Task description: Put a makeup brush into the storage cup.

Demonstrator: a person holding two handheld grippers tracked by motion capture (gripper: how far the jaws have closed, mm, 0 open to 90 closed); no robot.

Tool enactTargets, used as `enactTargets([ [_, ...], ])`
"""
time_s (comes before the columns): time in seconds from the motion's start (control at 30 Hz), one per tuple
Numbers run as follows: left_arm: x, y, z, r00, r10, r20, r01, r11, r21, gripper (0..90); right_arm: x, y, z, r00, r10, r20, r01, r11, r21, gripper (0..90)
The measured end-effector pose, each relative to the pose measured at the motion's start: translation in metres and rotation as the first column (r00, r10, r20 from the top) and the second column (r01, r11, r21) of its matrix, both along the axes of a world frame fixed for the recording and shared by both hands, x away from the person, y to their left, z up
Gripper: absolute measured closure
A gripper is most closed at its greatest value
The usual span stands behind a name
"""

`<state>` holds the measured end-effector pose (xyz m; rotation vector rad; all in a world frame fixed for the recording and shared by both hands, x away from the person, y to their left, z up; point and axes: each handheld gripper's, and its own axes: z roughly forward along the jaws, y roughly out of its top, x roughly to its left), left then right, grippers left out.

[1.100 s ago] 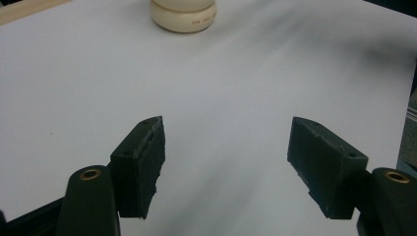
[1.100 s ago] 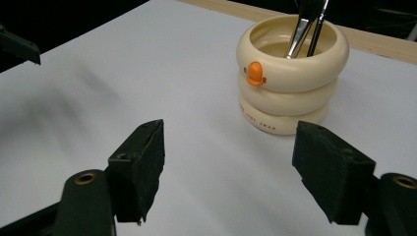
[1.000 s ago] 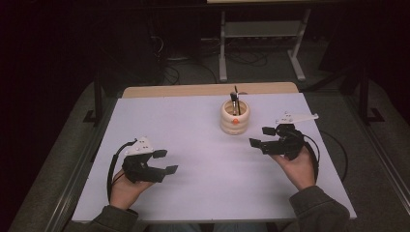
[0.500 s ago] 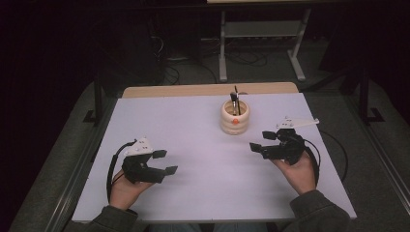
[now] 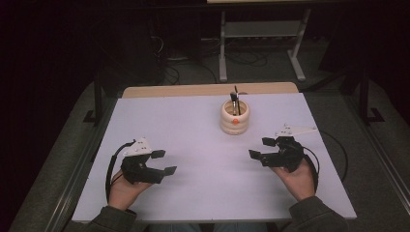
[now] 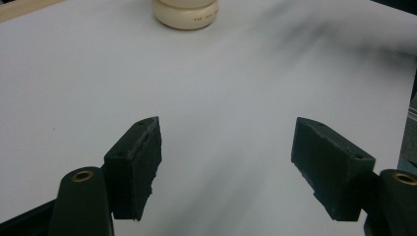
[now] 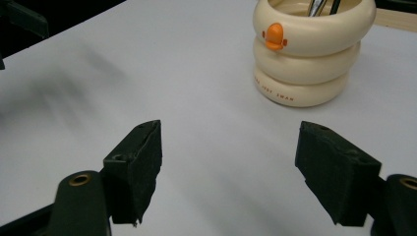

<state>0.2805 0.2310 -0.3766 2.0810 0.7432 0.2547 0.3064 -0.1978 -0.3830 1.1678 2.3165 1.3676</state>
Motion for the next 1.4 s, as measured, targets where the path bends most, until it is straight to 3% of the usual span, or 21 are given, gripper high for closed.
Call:
enactTargets([
  [0.17, -0.001, 0.001, -0.001, 1.0, -0.002, 0.007, 0.001, 1.0, 0.005, 26.0, -0.004, -0.001, -0.003, 0.9999, 0.004, 0.01, -0.004, 1.0, 0.013, 24.0],
  [0.57, -0.006, 0.01, -0.006, 0.9994, 0.032, 0.013, -0.032, 0.9994, 0.012, 23.8, -0.023, 0.002, -0.011, 0.9994, -0.007, 0.035, 0.008, 1.0, -0.027, 21.3],
  [0.83, -0.013, 0.017, -0.011, 0.998, 0.055, 0.032, -0.056, 0.9978, 0.035, 20.3, -0.03, -0.005, -0.015, 0.999, -0.029, 0.035, 0.03, 0.999, -0.021, 20.0],
  [1.17, -0.018, 0.021, -0.016, 0.9976, 0.067, 0.018, -0.067, 0.9976, 0.015, 18.8, -0.038, -0.011, -0.025, 0.9988, -0.042, 0.027, 0.043, 0.998, -0.04, 17.6],
  [1.4, -0.022, 0.024, -0.02, 0.9975, 0.07, 0.011, -0.07, 0.9975, 0.006, 18.5, -0.045, -0.017, -0.025, 0.9957, -0.072, 0.059, 0.075, 0.996, -0.051, 17.5],
])
